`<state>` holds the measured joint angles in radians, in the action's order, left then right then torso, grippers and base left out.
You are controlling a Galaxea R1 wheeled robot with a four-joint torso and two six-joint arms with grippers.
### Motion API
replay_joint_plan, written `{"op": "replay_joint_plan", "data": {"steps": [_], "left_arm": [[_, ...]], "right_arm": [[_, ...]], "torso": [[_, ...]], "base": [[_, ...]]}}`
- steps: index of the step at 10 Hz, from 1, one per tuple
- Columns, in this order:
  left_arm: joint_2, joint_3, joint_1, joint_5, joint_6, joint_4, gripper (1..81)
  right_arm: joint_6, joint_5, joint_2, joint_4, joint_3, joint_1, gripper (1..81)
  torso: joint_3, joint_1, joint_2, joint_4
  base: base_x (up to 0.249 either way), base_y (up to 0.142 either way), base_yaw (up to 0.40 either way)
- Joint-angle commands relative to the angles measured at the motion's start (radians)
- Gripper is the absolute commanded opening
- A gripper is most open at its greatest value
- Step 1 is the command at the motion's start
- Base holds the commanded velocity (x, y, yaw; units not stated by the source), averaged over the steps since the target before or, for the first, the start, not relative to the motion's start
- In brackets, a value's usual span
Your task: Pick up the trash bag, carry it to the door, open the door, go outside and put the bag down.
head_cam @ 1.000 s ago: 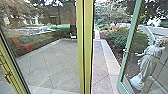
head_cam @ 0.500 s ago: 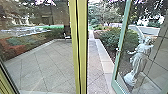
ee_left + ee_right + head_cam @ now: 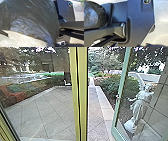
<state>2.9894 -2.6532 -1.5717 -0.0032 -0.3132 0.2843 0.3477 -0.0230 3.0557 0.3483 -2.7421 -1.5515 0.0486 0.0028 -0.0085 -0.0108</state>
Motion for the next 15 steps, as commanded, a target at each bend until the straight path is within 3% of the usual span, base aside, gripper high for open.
{"op": "replay_joint_plan", "data": {"steps": [1,5,6,7,8,15], "left_arm": [[0.001,-0.001,0.032,0.058,-0.001,0.004,1.0],[0.001,-0.018,0.035,0.057,0.003,0.006,1.0],[-0.001,-0.018,0.035,0.057,0.005,0.006,1.0],[0.001,-0.018,0.035,0.057,0.005,0.004,1.0],[-0.001,-0.018,0.035,0.057,0.005,0.004,1.0],[0.001,-0.018,0.035,0.057,0.003,-0.004,1.0]], "right_arm": [[-0.007,-0.058,0.01,0.006,0.007,0.04,81.1],[-0.01,-0.041,0.024,-0.03,-0.009,0.02,81.1],[-0.044,-0.04,0.033,-0.08,-0.033,0.021,81.1],[-0.125,-0.04,0.043,-0.142,-0.054,0.024,81.1],[-0.139,-0.041,0.028,-0.172,-0.048,0.035,81.1],[-0.145,-0.058,0.03,-0.161,-0.023,0.043,81.1]], "torso": [[0.0,0.0,0.0,0.0],[0.0,0.0,0.0,0.0],[0.0,0.0,0.0,0.0],[0.0,0.0,0.0,0.0],[0.0,0.0,0.0,0.0],[0.0,0.0,0.0,0.0]], "base": [[0.0,0.0,0.0],[0.0,0.0,0.0],[0.0,0.0,0.0],[0.0,0.0,0.0],[0.0,0.0,0.0],[0.0,0.0,0.0]]}}
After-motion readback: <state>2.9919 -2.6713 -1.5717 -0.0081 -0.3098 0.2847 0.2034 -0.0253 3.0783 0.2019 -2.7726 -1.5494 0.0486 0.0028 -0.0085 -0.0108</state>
